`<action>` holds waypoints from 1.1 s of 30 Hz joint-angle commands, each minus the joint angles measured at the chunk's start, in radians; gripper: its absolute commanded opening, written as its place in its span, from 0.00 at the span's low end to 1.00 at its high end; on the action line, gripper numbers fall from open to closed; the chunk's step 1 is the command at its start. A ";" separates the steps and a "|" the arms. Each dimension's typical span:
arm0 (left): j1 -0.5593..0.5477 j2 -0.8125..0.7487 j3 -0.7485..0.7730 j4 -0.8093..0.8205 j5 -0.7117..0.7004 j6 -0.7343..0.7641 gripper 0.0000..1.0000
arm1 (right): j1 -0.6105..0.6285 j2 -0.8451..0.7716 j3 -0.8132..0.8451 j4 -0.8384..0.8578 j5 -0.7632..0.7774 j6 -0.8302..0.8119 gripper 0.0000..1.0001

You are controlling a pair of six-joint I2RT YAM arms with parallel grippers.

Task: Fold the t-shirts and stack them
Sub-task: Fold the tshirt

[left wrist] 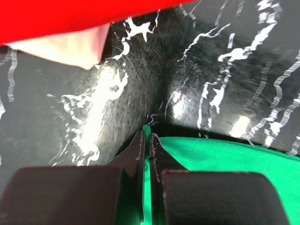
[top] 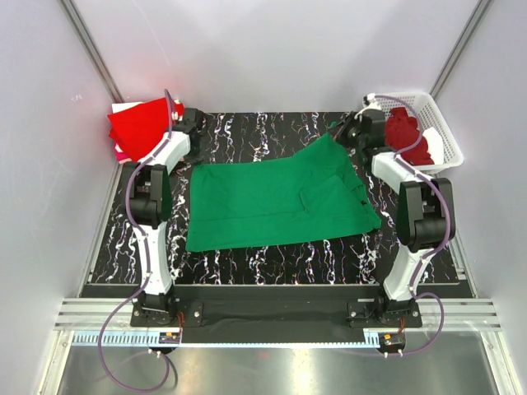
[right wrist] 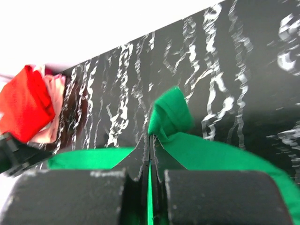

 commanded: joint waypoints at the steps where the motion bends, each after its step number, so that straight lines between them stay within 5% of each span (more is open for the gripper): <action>1: 0.004 -0.128 -0.021 0.004 -0.003 0.019 0.00 | -0.019 0.013 0.100 -0.123 -0.037 -0.070 0.00; 15: -0.008 -0.326 -0.233 0.039 0.064 0.044 0.00 | -0.019 -0.068 0.013 -0.229 -0.045 -0.096 0.00; 33: -0.014 -0.482 -0.440 0.108 0.075 0.096 0.00 | -0.019 -0.418 -0.263 -0.248 0.062 -0.103 0.00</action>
